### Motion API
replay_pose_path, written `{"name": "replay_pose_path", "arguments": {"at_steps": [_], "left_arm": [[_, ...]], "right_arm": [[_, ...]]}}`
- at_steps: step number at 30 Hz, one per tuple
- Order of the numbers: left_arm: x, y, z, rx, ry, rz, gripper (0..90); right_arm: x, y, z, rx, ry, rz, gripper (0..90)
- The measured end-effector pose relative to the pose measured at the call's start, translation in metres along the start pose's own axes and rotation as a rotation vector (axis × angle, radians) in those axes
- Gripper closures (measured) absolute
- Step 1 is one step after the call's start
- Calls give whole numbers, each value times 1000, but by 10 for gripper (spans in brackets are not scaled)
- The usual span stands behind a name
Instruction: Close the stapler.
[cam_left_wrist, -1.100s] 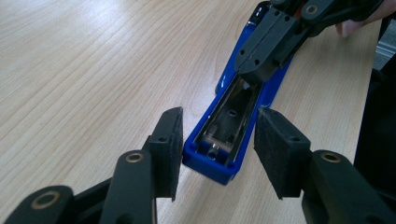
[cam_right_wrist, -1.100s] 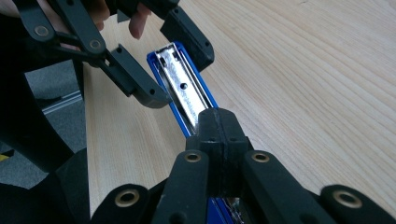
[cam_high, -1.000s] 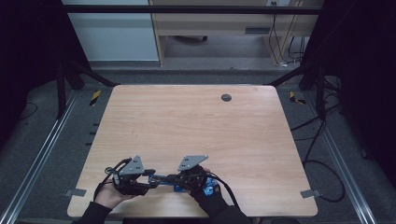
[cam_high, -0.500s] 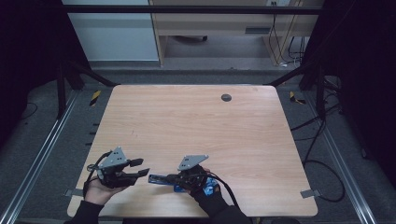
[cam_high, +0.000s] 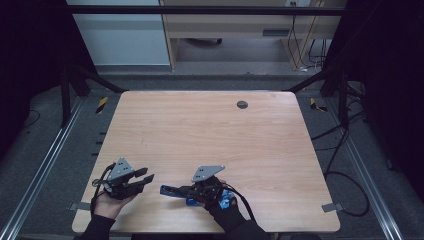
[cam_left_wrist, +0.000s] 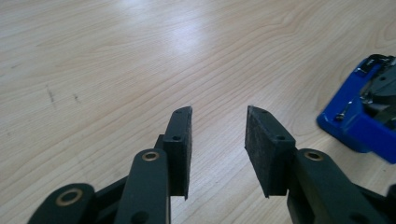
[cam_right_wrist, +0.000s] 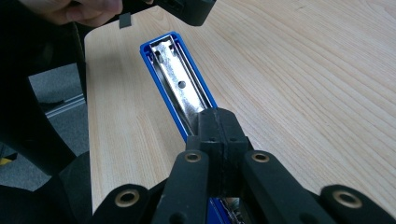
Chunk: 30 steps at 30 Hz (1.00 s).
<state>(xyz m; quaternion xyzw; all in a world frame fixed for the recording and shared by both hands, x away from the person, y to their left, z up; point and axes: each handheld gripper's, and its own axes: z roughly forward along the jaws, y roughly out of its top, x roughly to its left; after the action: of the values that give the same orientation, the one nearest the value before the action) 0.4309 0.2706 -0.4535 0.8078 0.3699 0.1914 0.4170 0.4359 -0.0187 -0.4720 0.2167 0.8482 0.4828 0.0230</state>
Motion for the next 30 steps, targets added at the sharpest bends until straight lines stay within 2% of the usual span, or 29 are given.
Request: {"name": "replay_pose_path", "arguments": {"at_steps": [4, 14, 30], "left_arm": [[3, -4, 2, 12, -7, -18, 628], [2, -7, 5, 30, 15, -6, 661], [2, -10, 4, 25, 32, -7, 637]], "right_arm": [[-1, 0, -2, -7, -1, 1, 900], [-2, 0, -8, -15, 2, 5, 900], [-5, -3, -23, -31, -5, 13, 900]]}}
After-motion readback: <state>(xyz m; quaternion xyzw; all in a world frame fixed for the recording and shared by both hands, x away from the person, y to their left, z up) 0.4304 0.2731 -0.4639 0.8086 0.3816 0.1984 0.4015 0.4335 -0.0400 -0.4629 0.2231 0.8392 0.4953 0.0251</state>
